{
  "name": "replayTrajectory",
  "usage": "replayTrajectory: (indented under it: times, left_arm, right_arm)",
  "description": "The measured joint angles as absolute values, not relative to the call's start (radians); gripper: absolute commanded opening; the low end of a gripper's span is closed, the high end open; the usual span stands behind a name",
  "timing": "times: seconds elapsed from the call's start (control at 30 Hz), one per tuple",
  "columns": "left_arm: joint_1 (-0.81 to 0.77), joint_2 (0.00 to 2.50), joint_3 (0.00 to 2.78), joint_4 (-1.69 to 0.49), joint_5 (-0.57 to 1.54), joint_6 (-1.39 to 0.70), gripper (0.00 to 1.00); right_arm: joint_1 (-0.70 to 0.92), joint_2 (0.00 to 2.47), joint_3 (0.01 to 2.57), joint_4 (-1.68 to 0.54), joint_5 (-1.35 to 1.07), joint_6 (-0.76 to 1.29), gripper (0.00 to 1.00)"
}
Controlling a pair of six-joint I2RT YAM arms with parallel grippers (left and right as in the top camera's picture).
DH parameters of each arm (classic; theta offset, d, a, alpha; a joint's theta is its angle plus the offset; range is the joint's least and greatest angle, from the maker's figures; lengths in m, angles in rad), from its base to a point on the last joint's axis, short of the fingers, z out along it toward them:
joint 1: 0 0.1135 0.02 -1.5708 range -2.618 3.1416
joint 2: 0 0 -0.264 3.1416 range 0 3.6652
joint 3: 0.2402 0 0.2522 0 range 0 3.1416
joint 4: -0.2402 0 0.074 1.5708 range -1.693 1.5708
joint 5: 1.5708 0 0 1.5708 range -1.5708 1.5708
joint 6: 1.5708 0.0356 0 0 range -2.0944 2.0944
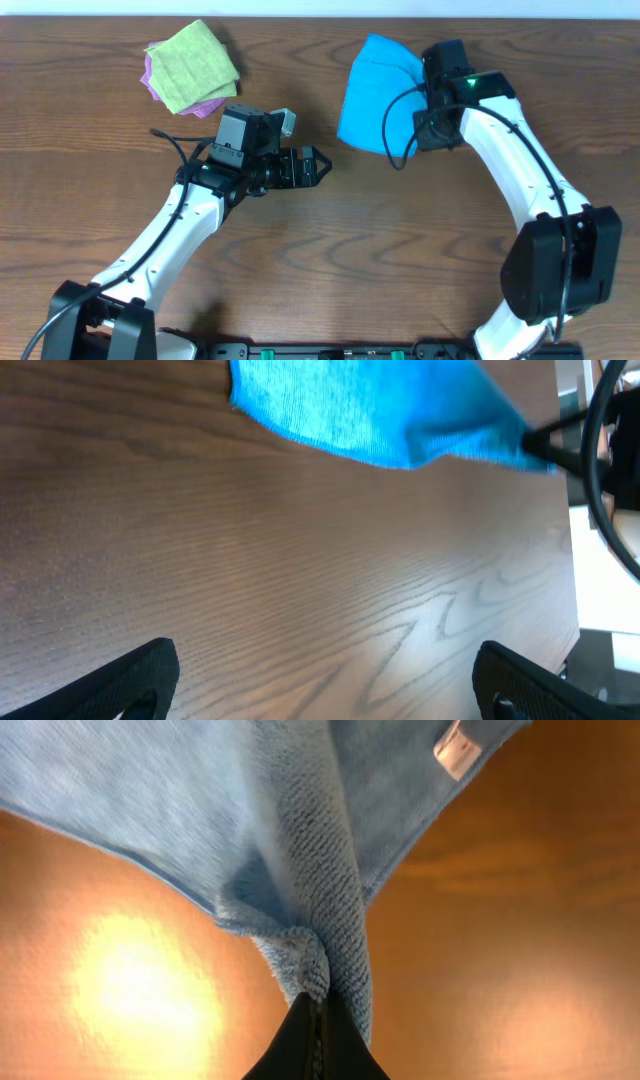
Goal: Fold the cloth
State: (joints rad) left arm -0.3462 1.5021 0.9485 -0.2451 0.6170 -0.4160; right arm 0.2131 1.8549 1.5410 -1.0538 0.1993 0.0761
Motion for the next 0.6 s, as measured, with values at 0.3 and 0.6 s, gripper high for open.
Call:
replayTrajectory:
  times: [0.3,0.6]
  left_arm:
    - [-0.346,1.502,0.949,-0.209,0.602,-0.423,0.95]
    - [-0.346,1.595,0.953,-0.230,0.602,-0.445,0.95]
  right_arm:
    - [0.206,1.855,1.497,-1.189,0.191,0.124,0.81]
    - [0.197,1.758,1.484,-1.083,0.039,0.179,0.89]
